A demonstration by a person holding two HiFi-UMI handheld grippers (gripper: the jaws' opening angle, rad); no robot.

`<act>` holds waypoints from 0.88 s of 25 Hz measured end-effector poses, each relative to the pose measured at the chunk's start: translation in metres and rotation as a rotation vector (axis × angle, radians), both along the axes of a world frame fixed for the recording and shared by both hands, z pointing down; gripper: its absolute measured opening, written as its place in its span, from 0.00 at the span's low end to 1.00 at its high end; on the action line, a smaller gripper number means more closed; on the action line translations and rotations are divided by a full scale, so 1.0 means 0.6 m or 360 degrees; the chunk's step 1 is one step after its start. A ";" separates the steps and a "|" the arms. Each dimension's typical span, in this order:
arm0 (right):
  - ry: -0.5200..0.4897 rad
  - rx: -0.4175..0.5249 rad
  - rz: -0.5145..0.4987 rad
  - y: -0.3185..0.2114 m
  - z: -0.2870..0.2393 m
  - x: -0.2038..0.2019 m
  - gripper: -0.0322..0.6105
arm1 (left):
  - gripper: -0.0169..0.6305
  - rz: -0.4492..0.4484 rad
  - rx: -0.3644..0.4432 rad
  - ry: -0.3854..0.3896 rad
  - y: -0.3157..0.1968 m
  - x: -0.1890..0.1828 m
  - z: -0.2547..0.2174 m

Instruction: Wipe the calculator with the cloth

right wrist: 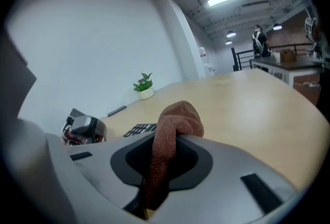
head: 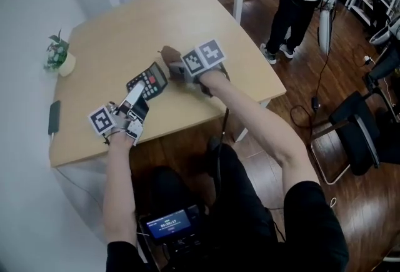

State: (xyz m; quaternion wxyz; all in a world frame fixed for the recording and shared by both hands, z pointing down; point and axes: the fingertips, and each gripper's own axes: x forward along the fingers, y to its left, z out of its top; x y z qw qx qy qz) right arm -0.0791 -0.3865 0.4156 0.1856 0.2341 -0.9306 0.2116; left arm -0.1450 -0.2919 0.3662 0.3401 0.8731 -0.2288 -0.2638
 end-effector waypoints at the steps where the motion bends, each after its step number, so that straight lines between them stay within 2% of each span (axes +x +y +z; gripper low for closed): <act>1: 0.0017 0.0065 -0.0002 -0.018 -0.009 -0.008 0.13 | 0.02 -0.0009 -0.0029 -0.0108 -0.007 0.016 0.011; 4: 0.0085 0.0201 -0.0072 -0.058 -0.019 -0.052 0.14 | 0.01 -0.0059 -0.0136 -0.0383 -0.021 0.046 0.045; 6: 0.0117 0.0210 -0.0142 -0.076 -0.010 -0.085 0.14 | 0.01 -0.0135 -0.0156 -0.0480 -0.033 0.038 0.055; 10: 0.0118 0.0112 -0.0280 -0.074 0.018 -0.115 0.13 | 0.01 -0.0186 -0.0211 -0.0382 -0.047 0.021 0.056; 14: 0.0137 0.0154 -0.0255 -0.047 0.015 -0.087 0.14 | 0.01 -0.0198 -0.0271 -0.0351 -0.049 0.017 0.060; 22: 0.0170 0.0161 -0.0360 0.106 0.021 -0.026 0.14 | 0.01 -0.0211 -0.0253 -0.0373 -0.049 0.016 0.059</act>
